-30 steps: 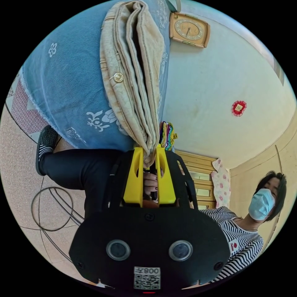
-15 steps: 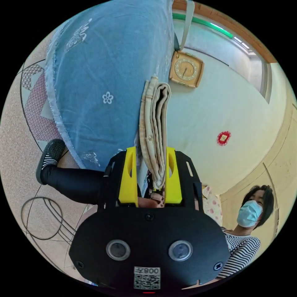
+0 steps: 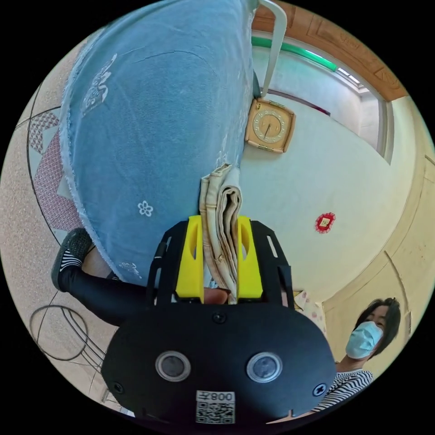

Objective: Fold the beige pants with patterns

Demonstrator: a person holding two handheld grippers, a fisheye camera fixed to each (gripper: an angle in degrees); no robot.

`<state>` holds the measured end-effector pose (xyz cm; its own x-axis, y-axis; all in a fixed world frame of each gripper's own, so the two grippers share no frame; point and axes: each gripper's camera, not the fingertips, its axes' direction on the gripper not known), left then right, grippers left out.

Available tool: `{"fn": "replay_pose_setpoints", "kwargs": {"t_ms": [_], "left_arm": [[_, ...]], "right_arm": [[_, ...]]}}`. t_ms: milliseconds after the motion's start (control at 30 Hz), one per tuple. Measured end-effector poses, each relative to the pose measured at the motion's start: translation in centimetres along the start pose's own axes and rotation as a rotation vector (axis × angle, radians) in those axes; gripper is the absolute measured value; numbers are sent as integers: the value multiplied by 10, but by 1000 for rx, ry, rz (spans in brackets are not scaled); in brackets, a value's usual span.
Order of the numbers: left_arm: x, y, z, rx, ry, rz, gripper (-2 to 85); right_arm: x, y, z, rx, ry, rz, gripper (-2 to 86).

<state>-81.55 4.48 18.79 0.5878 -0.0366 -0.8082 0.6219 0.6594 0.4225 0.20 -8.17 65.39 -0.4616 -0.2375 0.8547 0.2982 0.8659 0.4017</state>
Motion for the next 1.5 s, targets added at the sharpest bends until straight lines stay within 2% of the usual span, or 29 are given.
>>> {"fn": "replay_pose_setpoints", "kwargs": {"t_ms": [133,400,900,1200,1500], "left_arm": [[23,21,14,-12,-41,35,74],[81,91,38,-45,-58,124,67],[170,269,96,-171,-86,220,67],[246,366,210,-383,-93,340,64],[339,462,432,-710,-112,471,62]], "right_arm": [[-36,9,22,-2,23,-7,4],[-110,56,43,21,34,-43,2],[-255,239,72,50,1,-131,0],[-351,366,37,227,-56,-235,-1],[-437,470,-55,550,-123,-297,0]]}}
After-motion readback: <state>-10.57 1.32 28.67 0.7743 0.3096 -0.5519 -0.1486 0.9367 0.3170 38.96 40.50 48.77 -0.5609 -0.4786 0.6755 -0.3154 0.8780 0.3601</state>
